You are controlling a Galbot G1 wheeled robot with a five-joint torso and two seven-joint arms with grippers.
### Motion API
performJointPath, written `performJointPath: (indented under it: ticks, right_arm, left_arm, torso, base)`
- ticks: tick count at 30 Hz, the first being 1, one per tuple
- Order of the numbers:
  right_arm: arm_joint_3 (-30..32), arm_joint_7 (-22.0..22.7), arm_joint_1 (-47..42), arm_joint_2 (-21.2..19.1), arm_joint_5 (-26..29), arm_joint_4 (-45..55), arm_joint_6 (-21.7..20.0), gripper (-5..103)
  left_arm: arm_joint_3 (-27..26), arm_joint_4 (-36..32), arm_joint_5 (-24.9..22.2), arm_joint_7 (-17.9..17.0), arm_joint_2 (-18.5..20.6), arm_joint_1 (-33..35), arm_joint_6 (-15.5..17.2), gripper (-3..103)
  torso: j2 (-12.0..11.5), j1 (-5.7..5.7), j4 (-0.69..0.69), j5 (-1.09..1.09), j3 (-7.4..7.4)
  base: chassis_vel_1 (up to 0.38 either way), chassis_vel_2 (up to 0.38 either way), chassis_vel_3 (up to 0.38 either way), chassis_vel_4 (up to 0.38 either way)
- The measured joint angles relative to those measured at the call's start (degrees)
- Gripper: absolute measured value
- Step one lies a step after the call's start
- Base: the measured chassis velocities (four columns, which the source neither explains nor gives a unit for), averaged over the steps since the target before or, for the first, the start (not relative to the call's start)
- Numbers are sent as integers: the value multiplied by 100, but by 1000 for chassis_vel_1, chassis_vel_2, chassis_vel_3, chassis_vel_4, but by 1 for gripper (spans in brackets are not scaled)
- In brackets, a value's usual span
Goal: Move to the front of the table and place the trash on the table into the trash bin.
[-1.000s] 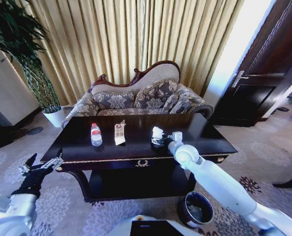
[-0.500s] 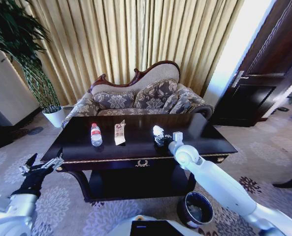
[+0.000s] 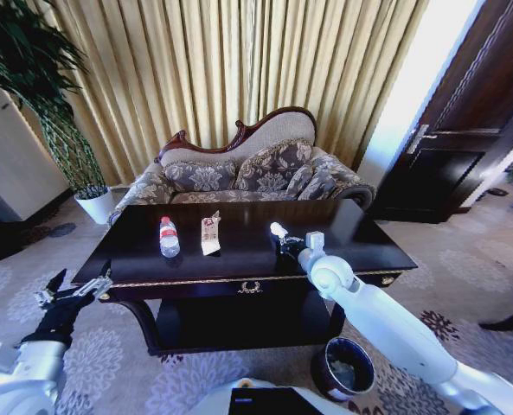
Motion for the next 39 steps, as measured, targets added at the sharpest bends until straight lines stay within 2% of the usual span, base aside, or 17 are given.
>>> performJointPath:
  ticks: [4, 7, 10, 11, 14, 15, 19, 21, 23, 27, 33, 39]
  right_arm:
    - [153, -10, -150, -45, -112, 171, 123, 0]
    - [424, -89, -391, -112, -442, 347, 294, 0]
    - [958, -144, -842, -202, -696, 650, 463, 0]
    - [958, -144, -842, -202, -696, 650, 463, 0]
    - [1576, -148, -1526, -208, -833, 1063, 566, 0]
    - [1576, -148, -1526, -208, -833, 1063, 566, 0]
    - [2086, 7, -2422, -94, -1229, 1856, 671, 0]
    - [2150, 21, -2553, -85, -1347, 1975, 691, 0]
    - [2334, 33, -2940, -51, -1743, 2261, 789, 0]
    - [2595, 49, -3512, 95, -2018, 2550, 894, 0]
    - [2938, 185, -4376, 333, -2247, 2818, 1000, 0]
    - [3318, 194, -4713, 386, -2316, 2867, 1013, 0]
  left_arm:
    - [6, 0, -1, 24, 7, -5, -8, 100]
    - [9, 0, -2, 40, 2, -7, -31, 100]
    - [10, 0, -9, 64, 1, 2, -93, 100]
    - [10, 0, -9, 64, 1, 2, -93, 100]
    - [10, 0, -29, 69, 23, -3, -106, 100]
    - [10, 0, -29, 69, 23, -3, -106, 100]
    - [25, 0, -97, 76, 64, -10, -121, 100]
    - [26, 0, -114, 80, 74, -10, -122, 100]
    - [26, 0, -154, 95, 123, -12, -134, 100]
    - [23, 0, -214, 101, 190, -18, -150, 100]
    - [110, 0, -220, 104, 431, 4, -169, 100]
    - [167, 0, -282, 64, 644, -61, -120, 100]
  torso:
    - [0, 0, 0, 0, 0]
    - [0, 0, 0, 0, 0]
    - [0, 0, -1, 0, 0]
    - [0, 0, -1, 0, 0]
    - [0, 0, -2, 0, 0]
    - [0, 0, -2, 0, 0]
    - [0, 0, -1, 0, 0]
    - [1, -1, 0, 0, -1]
    - [1, 0, 0, -1, -1]
    - [0, 0, 0, 0, 0]
    - [1, -1, -1, -1, -1]
    - [0, 0, 0, -1, 0]
  base:
    - [0, 0, 0, 0]
    - [0, 0, 0, 0]
    - [0, 0, 0, 0]
    - [0, 0, 0, 0]
    - [0, 0, 0, 0]
    - [0, 0, 0, 0]
    - [0, 0, 0, 0]
    - [0, 0, 0, 0]
    - [0, 0, 0, 0]
    - [0, 0, 0, 0]
    - [0, 0, 0, 0]
    - [0, 0, 0, 0]
